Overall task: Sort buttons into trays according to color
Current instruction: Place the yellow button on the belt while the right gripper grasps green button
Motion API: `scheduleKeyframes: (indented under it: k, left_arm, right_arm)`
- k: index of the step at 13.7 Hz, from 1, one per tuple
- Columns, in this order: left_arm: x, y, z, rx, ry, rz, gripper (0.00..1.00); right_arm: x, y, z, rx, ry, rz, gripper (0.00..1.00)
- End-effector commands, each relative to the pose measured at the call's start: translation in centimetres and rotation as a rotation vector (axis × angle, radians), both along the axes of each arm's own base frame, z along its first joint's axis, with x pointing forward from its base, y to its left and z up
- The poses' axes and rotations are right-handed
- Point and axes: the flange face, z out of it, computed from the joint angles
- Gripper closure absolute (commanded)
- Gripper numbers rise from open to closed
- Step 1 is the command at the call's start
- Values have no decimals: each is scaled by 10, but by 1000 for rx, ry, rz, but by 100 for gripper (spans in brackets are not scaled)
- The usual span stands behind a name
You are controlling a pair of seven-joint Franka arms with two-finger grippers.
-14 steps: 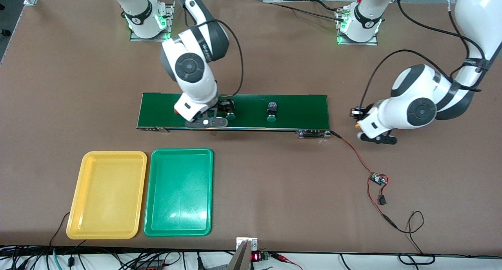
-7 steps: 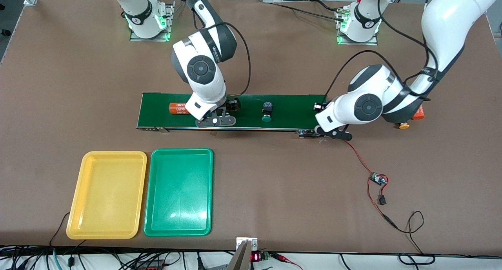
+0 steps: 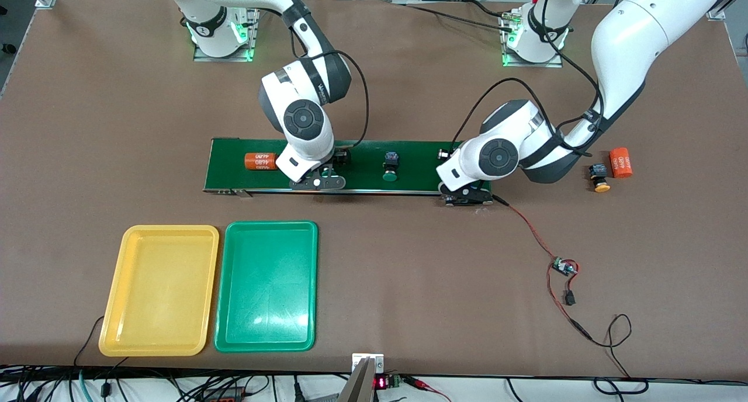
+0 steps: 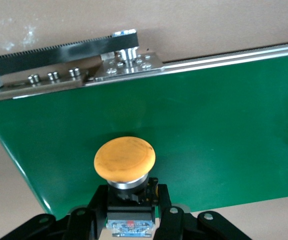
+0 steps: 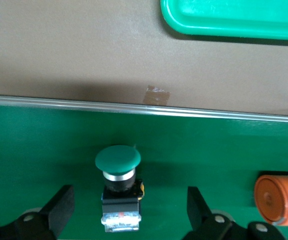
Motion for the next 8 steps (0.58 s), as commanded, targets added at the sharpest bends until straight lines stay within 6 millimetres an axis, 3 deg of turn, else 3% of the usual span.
scheduleKeyframes:
  k: [1, 6, 7, 8]
  left_arm:
    - [6, 12, 9, 20, 8, 30, 0]
    - [70, 89, 82, 143, 55, 128, 0]
    - [79, 108, 90, 162, 68, 156, 0]
    - [87, 131, 95, 173, 66, 191, 0]
  right_arm:
    - [-14, 1, -8, 6, 2, -5, 0]
    - [-22, -15, -28, -22, 39, 0, 1]
    - [-21, -20, -29, -27, 47, -5, 10]
    - [-21, -22, -29, -27, 54, 6, 25]
